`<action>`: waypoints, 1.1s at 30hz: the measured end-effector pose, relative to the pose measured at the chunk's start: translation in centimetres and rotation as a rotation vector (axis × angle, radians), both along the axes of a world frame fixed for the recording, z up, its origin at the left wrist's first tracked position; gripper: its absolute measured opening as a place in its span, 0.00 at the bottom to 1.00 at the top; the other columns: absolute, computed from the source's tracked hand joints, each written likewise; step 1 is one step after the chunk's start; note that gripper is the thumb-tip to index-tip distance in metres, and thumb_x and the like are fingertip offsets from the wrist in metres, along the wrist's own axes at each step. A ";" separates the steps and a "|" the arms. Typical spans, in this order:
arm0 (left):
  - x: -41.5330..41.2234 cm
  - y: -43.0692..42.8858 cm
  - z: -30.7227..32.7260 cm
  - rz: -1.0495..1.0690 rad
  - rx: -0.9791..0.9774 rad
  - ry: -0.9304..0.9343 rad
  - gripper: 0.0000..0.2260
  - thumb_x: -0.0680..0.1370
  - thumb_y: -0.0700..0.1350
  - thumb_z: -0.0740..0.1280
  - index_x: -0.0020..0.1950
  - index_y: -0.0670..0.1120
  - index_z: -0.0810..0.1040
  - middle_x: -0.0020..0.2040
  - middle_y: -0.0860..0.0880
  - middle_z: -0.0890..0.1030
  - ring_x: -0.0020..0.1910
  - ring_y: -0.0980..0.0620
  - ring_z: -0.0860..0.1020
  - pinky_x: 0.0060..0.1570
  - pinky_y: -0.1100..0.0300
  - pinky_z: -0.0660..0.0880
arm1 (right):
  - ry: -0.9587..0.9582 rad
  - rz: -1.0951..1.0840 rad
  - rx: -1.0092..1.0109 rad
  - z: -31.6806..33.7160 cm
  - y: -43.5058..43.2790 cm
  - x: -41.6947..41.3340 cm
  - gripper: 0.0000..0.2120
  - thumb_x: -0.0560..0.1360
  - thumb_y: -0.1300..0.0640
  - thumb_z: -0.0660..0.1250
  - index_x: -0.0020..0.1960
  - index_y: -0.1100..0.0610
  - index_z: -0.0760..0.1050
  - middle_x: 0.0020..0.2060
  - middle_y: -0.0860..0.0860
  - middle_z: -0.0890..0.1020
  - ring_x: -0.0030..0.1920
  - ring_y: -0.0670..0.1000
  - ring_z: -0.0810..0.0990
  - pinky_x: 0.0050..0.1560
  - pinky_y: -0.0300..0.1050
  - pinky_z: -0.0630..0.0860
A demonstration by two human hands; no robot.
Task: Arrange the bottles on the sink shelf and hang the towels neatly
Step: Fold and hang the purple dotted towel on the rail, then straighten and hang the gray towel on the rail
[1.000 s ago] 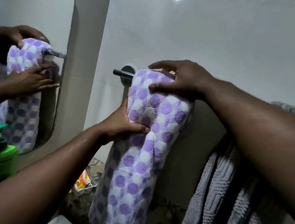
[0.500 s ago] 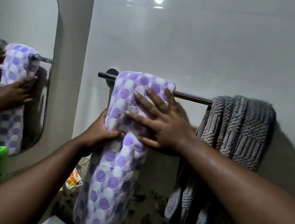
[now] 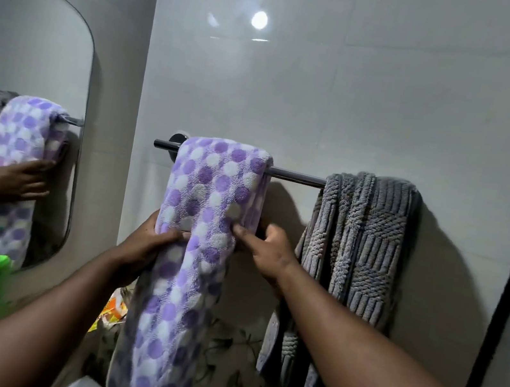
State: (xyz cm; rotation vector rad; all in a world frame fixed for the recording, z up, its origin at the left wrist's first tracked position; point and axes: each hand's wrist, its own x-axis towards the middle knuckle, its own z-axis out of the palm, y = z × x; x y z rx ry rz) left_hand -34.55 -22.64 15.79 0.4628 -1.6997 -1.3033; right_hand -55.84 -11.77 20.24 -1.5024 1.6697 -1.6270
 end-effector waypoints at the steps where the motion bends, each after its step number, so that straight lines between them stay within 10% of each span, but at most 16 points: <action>1: -0.2 0.4 -0.3 0.042 0.012 0.001 0.33 0.68 0.49 0.78 0.72 0.50 0.71 0.63 0.44 0.84 0.60 0.39 0.83 0.60 0.43 0.79 | 0.057 -0.019 0.030 -0.5 0.3 -0.3 0.16 0.75 0.54 0.74 0.55 0.65 0.77 0.52 0.61 0.84 0.50 0.54 0.81 0.55 0.56 0.79; 5: -1.6 2.7 -1.0 0.407 -0.110 0.056 0.41 0.65 0.53 0.73 0.77 0.57 0.61 0.71 0.52 0.75 0.68 0.47 0.77 0.65 0.45 0.75 | 0.499 -0.154 0.156 -2.3 3.6 -0.1 0.07 0.73 0.49 0.71 0.44 0.53 0.80 0.39 0.51 0.85 0.41 0.53 0.81 0.42 0.48 0.77; 10: -5.6 6.6 -1.1 0.907 -0.525 -0.098 0.42 0.69 0.59 0.63 0.82 0.59 0.53 0.84 0.51 0.50 0.82 0.48 0.51 0.76 0.42 0.49 | 0.789 -0.375 -0.185 -1.9 8.7 0.4 0.12 0.71 0.41 0.64 0.43 0.49 0.77 0.39 0.47 0.81 0.42 0.53 0.80 0.40 0.48 0.77; 13: -8.2 9.2 -0.4 0.976 -0.768 -0.042 0.36 0.73 0.57 0.64 0.81 0.52 0.60 0.84 0.46 0.54 0.83 0.46 0.52 0.77 0.46 0.49 | 0.856 -0.565 -0.547 -0.3 11.8 -0.7 0.05 0.71 0.50 0.68 0.45 0.49 0.78 0.46 0.49 0.80 0.49 0.55 0.79 0.52 0.52 0.74; 16: -11.2 12.0 0.9 0.799 -0.958 -0.005 0.31 0.74 0.55 0.66 0.75 0.44 0.68 0.76 0.43 0.69 0.75 0.45 0.67 0.74 0.45 0.62 | 0.695 -0.813 -0.687 0.8 13.6 -2.5 0.19 0.68 0.53 0.72 0.58 0.54 0.79 0.64 0.55 0.78 0.65 0.60 0.75 0.67 0.57 0.70; 23: -19.5 19.6 4.1 0.341 -0.415 -0.077 0.29 0.79 0.51 0.69 0.77 0.52 0.60 0.67 0.48 0.79 0.63 0.49 0.80 0.61 0.55 0.75 | -0.166 -0.603 -0.252 1.8 14.7 -6.2 0.44 0.67 0.46 0.78 0.75 0.52 0.59 0.69 0.58 0.74 0.66 0.61 0.77 0.65 0.57 0.75; 33: -19.8 26.1 0.7 0.450 -0.360 -0.042 0.31 0.78 0.45 0.65 0.79 0.48 0.58 0.60 0.43 0.82 0.54 0.41 0.82 0.51 0.52 0.77 | 0.116 -0.676 -0.419 0.0 18.9 -7.0 0.30 0.69 0.43 0.75 0.66 0.53 0.69 0.62 0.53 0.75 0.64 0.57 0.72 0.65 0.53 0.71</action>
